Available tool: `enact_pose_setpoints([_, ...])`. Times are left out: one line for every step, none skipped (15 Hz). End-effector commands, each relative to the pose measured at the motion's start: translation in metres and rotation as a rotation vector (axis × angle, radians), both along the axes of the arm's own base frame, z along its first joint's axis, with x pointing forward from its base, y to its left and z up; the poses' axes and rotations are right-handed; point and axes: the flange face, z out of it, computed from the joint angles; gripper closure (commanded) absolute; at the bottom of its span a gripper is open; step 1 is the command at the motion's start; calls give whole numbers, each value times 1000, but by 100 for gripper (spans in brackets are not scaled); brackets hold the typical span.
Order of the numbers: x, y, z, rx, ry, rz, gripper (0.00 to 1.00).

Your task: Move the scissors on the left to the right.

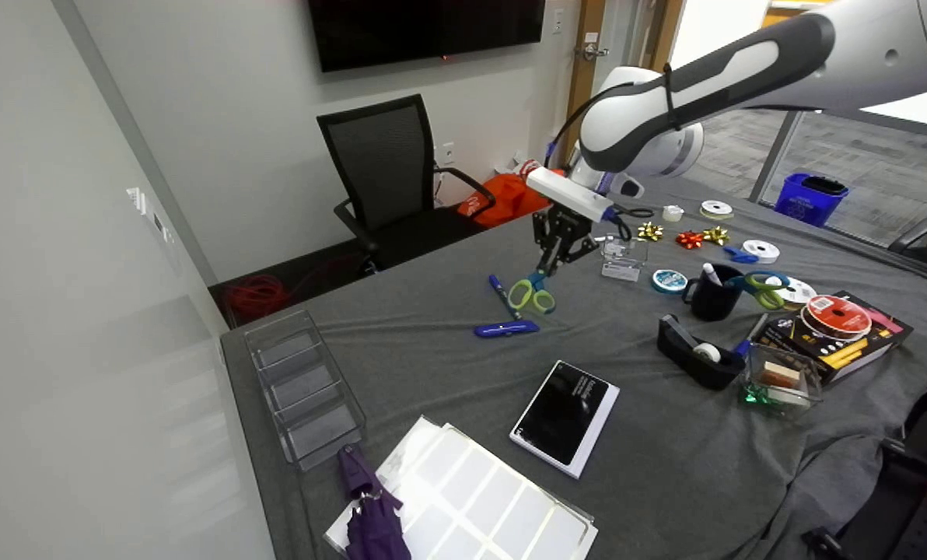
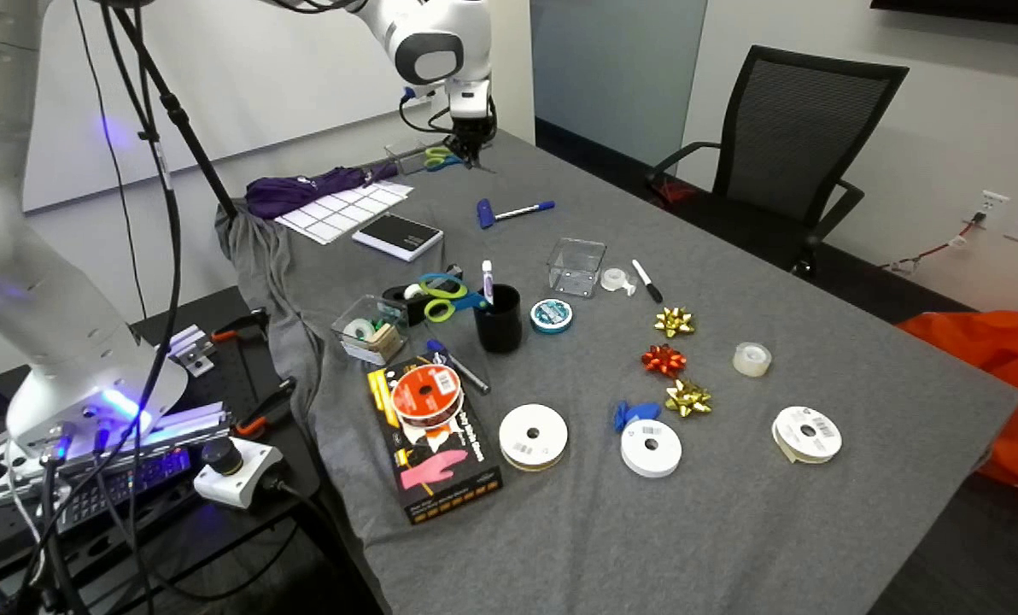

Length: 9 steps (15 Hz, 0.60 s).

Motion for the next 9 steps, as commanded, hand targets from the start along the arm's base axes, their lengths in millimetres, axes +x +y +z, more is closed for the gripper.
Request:
enact_pose_setpoints([39, -26, 6, 35, 36, -126, 95])
enact_pose_setpoints([47, -36, 8, 32, 31, -156, 95])
enact_pose_setpoints([53, -43, 10, 24, 25, -174, 95])
enact_pose_setpoints([57, -47, 10, 14, 25, -180, 95])
enact_pose_setpoints([58, -53, 9, 3, 28, -175, 95])
enact_pose_setpoints([55, -57, 3, -5, 29, -162, 95])
enact_pose_setpoints([52, -61, -2, -13, 27, -140, 95])
enact_pose_setpoints([46, -65, -10, -33, 29, -104, 95])
enact_pose_setpoints([42, -67, -15, -48, 35, -76, 95])
